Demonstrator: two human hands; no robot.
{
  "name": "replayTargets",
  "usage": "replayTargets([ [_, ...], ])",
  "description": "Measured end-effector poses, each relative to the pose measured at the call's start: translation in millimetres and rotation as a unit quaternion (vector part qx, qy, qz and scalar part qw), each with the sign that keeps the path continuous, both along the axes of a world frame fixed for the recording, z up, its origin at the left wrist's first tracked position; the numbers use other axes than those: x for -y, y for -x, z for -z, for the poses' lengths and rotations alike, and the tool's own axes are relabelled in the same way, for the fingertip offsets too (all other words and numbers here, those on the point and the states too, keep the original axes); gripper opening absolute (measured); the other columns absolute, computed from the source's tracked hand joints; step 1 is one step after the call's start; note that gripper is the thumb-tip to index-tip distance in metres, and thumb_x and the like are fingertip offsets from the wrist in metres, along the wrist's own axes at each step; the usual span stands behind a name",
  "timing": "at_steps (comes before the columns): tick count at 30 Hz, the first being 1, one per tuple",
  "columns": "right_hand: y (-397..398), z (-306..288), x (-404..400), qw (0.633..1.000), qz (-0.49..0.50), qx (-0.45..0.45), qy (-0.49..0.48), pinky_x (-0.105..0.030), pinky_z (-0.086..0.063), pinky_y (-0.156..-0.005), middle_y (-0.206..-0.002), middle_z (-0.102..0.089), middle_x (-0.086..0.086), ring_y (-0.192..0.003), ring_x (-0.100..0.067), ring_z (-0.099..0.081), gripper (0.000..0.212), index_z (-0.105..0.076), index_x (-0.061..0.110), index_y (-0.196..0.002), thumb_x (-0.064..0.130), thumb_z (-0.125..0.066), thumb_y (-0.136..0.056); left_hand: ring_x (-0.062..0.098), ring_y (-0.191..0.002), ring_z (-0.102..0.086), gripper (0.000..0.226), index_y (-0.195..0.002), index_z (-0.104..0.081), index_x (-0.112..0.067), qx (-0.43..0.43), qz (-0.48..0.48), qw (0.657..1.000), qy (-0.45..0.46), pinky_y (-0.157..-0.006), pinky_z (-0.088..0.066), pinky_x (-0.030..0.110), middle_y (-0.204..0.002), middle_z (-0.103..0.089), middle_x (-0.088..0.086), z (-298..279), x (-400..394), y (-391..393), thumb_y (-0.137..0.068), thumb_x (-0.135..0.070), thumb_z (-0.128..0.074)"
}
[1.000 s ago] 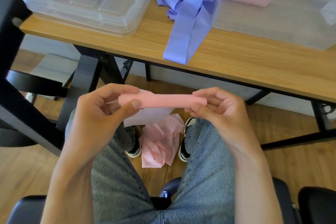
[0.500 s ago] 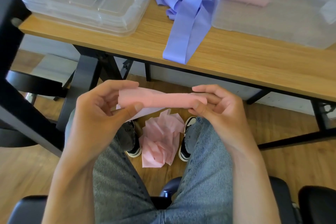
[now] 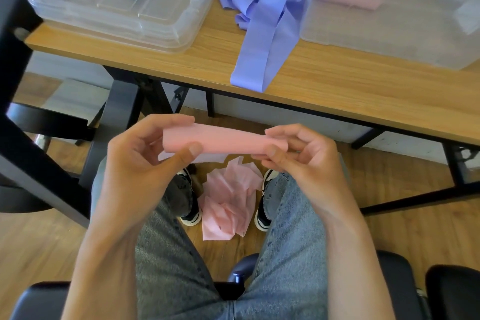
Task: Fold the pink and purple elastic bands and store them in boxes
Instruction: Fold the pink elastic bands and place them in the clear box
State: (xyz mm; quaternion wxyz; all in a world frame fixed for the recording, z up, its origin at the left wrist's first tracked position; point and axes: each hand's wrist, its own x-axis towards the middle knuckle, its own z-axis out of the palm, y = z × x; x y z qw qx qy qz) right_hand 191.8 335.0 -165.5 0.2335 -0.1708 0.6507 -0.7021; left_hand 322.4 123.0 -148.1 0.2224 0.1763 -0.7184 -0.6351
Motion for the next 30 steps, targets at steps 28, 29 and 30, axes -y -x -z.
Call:
replayTargets([
  [28, -2.2, -0.7, 7.6, 1.000, 0.005, 0.003, 0.011, -0.031, -0.063, -0.078, -0.104, -0.079, -0.009, -0.092, -0.029, -0.079, 0.033, -0.071, 0.011, -0.113, 0.014, -0.078, -0.081, 0.012, -0.097, -0.070, 0.035, -0.110, -0.072, -0.019, 0.021, 0.029, 0.999, -0.002, -0.071, -0.058, 0.016, -0.110, -0.073, -0.004, 1.9, 2.3, 0.1, -0.077, -0.009, -0.078],
  [29, -2.3, -0.6, 7.8, 1.000, 0.011, -0.006, 0.010, -0.031, -0.063, -0.078, -0.103, -0.079, -0.009, -0.091, -0.028, -0.078, 0.031, -0.072, 0.011, -0.111, 0.013, -0.079, -0.081, 0.014, -0.099, -0.070, 0.036, -0.111, -0.072, -0.019, 0.026, 0.033, 0.999, -0.009, -0.072, -0.058, 0.018, -0.112, -0.073, -0.002, 2.2, 2.7, 0.0, -0.077, -0.009, -0.078],
  [30, -2.3, 0.0, 8.0, 1.000, 0.019, -0.015, 0.010, -0.034, -0.063, -0.079, -0.102, -0.079, -0.008, -0.092, -0.026, -0.078, 0.030, -0.073, 0.012, -0.109, 0.013, -0.080, -0.080, 0.017, -0.100, -0.071, 0.036, -0.113, -0.072, -0.019, 0.032, 0.038, 0.999, -0.019, -0.074, -0.060, 0.020, -0.113, -0.073, 0.001, 2.9, 3.1, -0.1, -0.078, -0.011, -0.077],
])
